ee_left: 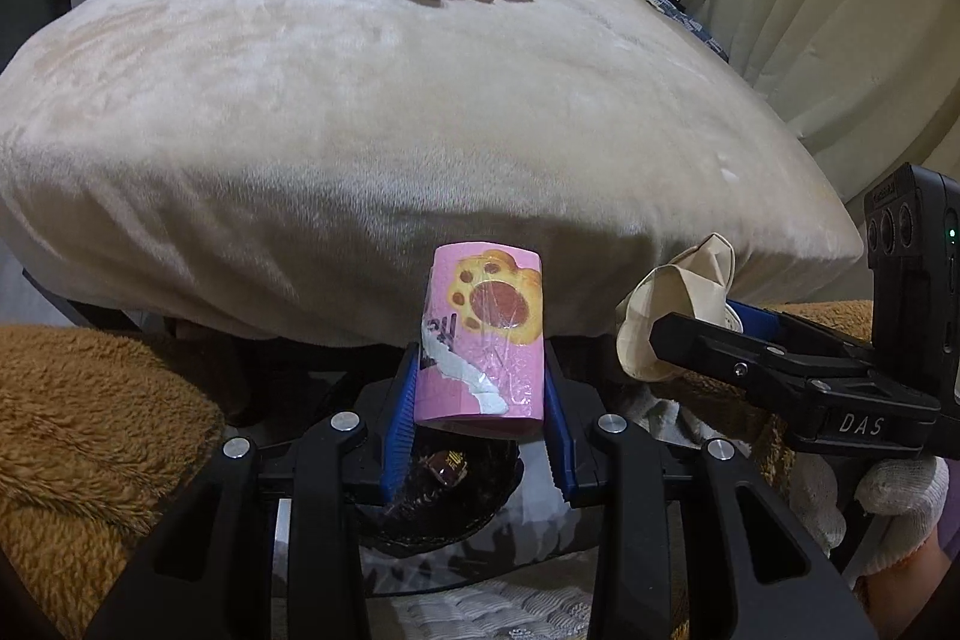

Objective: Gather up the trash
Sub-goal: 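Carry the paper bag and pink wrapper down over the trash bin, then open both tools to drop the bag and wrapper into the bin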

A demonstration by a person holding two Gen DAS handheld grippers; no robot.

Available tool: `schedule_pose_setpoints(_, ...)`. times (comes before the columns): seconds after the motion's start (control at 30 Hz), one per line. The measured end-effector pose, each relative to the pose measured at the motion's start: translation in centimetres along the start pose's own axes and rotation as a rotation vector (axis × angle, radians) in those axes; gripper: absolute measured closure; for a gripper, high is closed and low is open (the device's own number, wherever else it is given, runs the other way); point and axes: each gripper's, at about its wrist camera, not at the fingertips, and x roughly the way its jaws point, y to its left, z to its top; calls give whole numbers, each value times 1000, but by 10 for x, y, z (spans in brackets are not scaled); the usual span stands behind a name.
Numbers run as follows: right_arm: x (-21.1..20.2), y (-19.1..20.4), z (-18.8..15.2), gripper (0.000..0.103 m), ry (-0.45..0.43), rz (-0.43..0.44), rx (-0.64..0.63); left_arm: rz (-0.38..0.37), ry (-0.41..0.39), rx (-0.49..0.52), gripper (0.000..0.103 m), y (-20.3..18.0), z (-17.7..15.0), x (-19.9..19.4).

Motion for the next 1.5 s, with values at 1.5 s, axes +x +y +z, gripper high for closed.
schedule_pose_setpoints(1.5,123,-37,-42,11,502,1,261,101,494,-160,67,47,-41,109)
